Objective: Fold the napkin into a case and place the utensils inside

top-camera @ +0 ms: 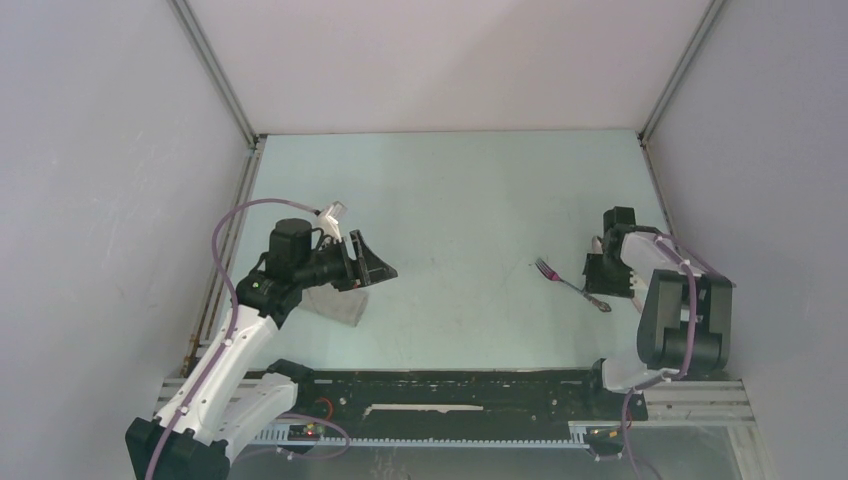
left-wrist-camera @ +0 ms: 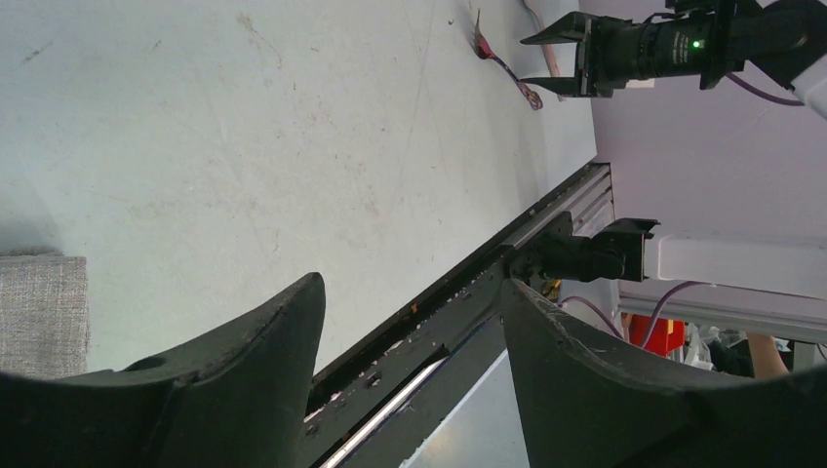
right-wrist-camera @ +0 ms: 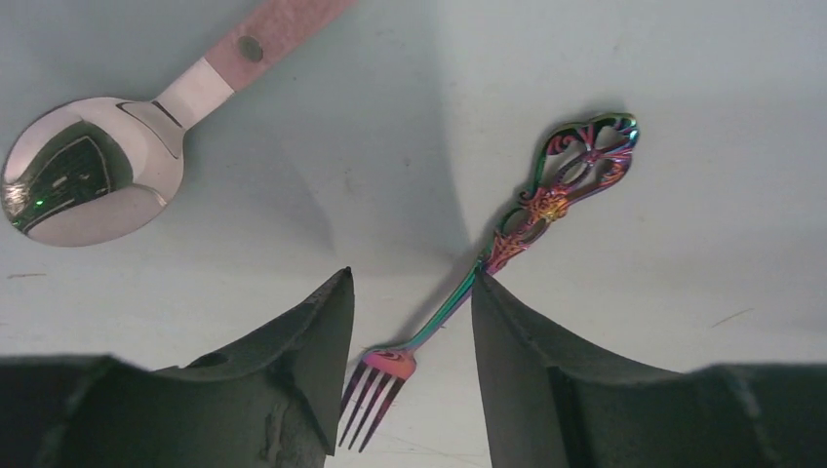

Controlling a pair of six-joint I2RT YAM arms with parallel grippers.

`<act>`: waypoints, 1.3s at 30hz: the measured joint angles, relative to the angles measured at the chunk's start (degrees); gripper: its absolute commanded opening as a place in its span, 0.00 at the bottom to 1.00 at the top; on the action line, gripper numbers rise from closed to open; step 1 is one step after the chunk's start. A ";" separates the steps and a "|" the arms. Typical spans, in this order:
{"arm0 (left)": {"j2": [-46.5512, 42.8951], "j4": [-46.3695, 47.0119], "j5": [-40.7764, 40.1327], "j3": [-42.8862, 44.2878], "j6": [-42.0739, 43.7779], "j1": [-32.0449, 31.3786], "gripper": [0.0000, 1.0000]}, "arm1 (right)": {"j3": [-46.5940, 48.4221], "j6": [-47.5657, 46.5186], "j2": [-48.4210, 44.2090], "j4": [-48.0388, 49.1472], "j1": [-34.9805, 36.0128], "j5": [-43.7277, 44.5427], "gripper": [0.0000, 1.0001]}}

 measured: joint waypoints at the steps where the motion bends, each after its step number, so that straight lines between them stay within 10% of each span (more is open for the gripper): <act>1: -0.02 -0.02 -0.02 0.00 0.04 0.00 0.72 | 0.70 0.17 1.14 -0.20 0.26 -0.02 0.51; 8: -0.02 -1.09 -0.04 0.22 0.44 0.00 0.72 | 3.43 1.44 6.14 -1.09 2.43 -2.12 0.48; 12: -0.02 -1.49 -0.04 0.74 0.46 -0.02 0.73 | 4.07 1.31 7.08 -1.07 3.91 -3.04 0.19; 21: 0.04 -1.88 -0.20 0.79 0.50 -0.04 0.72 | 8.70 -0.81 11.58 0.83 16.33 -3.91 0.00; 39: 0.96 -2.05 -8.07 0.26 -2.56 -0.04 0.72 | 26.10 -51.23 24.22 0.76 51.17 4.98 0.00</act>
